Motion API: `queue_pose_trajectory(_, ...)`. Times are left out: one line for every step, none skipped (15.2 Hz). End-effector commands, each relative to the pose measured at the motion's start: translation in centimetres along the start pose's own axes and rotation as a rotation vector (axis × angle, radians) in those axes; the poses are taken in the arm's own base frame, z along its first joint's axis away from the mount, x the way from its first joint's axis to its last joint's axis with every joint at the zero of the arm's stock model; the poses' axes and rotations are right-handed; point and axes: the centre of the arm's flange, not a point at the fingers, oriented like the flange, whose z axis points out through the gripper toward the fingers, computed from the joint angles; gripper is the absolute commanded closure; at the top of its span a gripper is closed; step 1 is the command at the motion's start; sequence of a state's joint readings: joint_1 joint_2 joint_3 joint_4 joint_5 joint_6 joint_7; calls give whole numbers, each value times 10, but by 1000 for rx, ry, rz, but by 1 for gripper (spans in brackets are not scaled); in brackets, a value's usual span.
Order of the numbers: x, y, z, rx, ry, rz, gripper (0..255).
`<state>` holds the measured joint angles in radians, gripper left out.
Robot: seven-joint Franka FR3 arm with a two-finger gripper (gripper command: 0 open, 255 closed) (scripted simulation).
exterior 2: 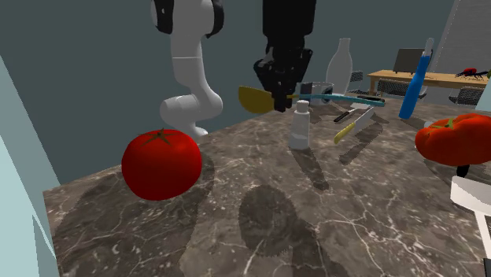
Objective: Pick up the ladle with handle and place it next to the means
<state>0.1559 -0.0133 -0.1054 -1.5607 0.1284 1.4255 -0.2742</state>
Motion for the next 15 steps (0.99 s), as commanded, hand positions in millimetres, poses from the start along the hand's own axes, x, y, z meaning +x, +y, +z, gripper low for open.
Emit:
queue_pose_trajectory(15,-22,4,0,0,1,255)
queue_pose_trajectory(22,-32,7,0,0,1,255)
queue_pose_trajectory(30,-43,10,0,0,1,255)
queue_pose_trajectory(37,-54,13,0,0,1,255)
queue_pose_trajectory(44,-64,16,0,0,1,255)
queue_pose_trajectory(51,-75,19,0,0,1,255)
queue_pose_trajectory(58,-86,23,0,0,1,255)
queue_pose_trajectory(65,-97,26,0,0,1,255)
queue_pose_trajectory(72,-107,29,0,0,1,255)
queue_pose_trajectory(79,-118,32,0,0,1,255)
queue_pose_trajectory(86,-129,35,0,0,1,255)
queue_pose_trajectory(93,-139,38,0,0,1,255)
queue_pose_trajectory(101,-150,41,0,0,1,255)
queue_pose_trajectory(108,-161,44,0,0,1,255)
queue_pose_trajectory(115,-172,47,0,0,1,255)
